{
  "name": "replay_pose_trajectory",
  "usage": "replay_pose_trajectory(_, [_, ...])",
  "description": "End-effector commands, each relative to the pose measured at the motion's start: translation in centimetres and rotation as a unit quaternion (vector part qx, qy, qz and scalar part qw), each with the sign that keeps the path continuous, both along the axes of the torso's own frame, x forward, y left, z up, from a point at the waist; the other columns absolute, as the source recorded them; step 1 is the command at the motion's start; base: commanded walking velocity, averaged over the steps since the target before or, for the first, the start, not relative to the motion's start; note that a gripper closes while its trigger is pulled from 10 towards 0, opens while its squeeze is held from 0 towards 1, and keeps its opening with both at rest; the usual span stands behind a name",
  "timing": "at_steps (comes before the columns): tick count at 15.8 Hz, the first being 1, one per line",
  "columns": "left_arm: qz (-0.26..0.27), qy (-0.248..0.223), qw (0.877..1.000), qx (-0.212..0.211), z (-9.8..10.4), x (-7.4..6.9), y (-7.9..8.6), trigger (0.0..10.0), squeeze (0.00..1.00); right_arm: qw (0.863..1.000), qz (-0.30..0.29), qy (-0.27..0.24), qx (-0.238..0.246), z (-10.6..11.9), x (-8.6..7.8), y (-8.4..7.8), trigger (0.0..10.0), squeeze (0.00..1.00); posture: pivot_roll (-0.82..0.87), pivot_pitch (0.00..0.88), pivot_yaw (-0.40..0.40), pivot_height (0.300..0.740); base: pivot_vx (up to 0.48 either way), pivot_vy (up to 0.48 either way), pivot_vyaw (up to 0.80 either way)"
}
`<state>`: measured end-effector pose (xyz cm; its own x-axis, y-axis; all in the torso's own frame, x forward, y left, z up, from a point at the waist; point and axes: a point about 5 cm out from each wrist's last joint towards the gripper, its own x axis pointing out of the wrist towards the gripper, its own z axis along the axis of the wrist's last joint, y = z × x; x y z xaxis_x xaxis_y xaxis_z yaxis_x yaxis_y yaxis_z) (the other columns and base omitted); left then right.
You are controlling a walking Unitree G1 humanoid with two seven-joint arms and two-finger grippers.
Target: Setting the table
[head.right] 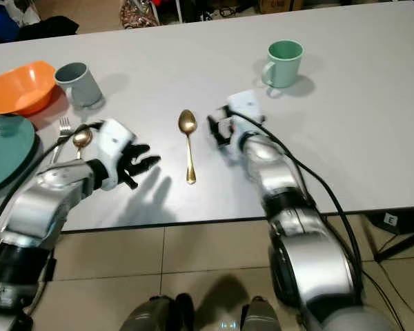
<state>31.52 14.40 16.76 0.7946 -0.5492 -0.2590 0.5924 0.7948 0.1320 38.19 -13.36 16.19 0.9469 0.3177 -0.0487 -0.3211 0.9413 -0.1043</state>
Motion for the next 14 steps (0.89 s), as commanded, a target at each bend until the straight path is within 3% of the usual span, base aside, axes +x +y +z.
replay_pose_trajectory(1, [0.044, -0.001, 0.999, -0.017, 0.2, -0.4, 1.2, 10.0, 0.0, 1.0, 0.007, -0.015, 0.022, 0.9, -1.0, -0.4, 10.0, 0.0, -0.08, 0.103, 0.159, 0.74, 0.0, 0.0, 0.0])
replay_pose_trajectory(3, [0.095, 0.008, 0.994, -0.048, -0.5, -2.2, 0.7, 10.0, 0.0, 0.998, -0.02, -0.028, 0.046, 0.8, -4.5, -2.1, 10.0, 0.0, -0.09, 0.091, 0.171, 0.74, 0.0, 0.0, 0.0])
replay_pose_trajectory(4, [0.12, 0.003, 0.992, -0.044, -0.9, -3.3, 0.5, 10.0, 0.0, 0.998, -0.032, -0.03, 0.053, 0.4, -6.5, -2.6, 10.0, 0.0, -0.1, 0.081, 0.187, 0.74, 0.0, 0.0, 0.0])
replay_pose_trajectory(5, [0.129, -0.017, 0.991, -0.033, -0.9, -3.8, 0.4, 10.0, 0.0, 0.997, -0.03, -0.03, 0.058, 0.3, -7.5, -2.7, 10.0, 0.0, -0.1, 0.08, 0.189, 0.74, 0.0, 0.0, 0.0])
replay_pose_trajectory(6, [0.177, -0.051, 0.982, -0.034, -1.0, -4.6, 0.7, 10.0, 0.0, 0.998, -0.005, -0.036, 0.047, 0.1, -9.2, -2.5, 10.0, 0.0, -0.1, 0.071, 0.198, 0.74, 0.0, 0.0, 0.0])
replay_pose_trajectory(7, [0.215, -0.052, 0.974, -0.047, -1.5, -5.5, 0.9, 10.0, 0.0, 0.998, 0.013, -0.029, 0.049, -0.2, -10.7, -2.4, 10.0, 0.0, -0.11, 0.064, 0.198, 0.74, 0.0, 0.0, 0.8])
replay_pose_trajectory(10, [0.256, -0.052, 0.965, -0.023, -2.0, -7.0, 1.2, 10.0, 0.0, 0.997, 0.029, 0.003, 0.065, -0.9, -12.6, -2.2, 10.0, 0.0, -0.1, 0.054, 0.193, 0.74, 0.0, 0.0, 0.8])
replay_pose_trajectory(11, [0.301, -0.081, 0.95, -0.02, -1.5, -7.6, 2.2, 10.0, 0.0, 0.996, 0.033, 0.031, 0.079, -1.5, -13.5, -1.8, 10.0, 0.0, -0.1, 0.039, 0.185, 0.74, 0.0, 0.0, 0.8])
replay_pose_trajectory(14, [0.296, -0.086, 0.951, -0.002, -2.2, -8.5, 3.2, 10.0, 0.0, 0.995, 0.041, 0.049, 0.075, -2.0, -13.4, -1.2, 10.0, 0.0, -0.09, 0.004, 0.116, 0.74, 0.0, 0.0, 0.8])
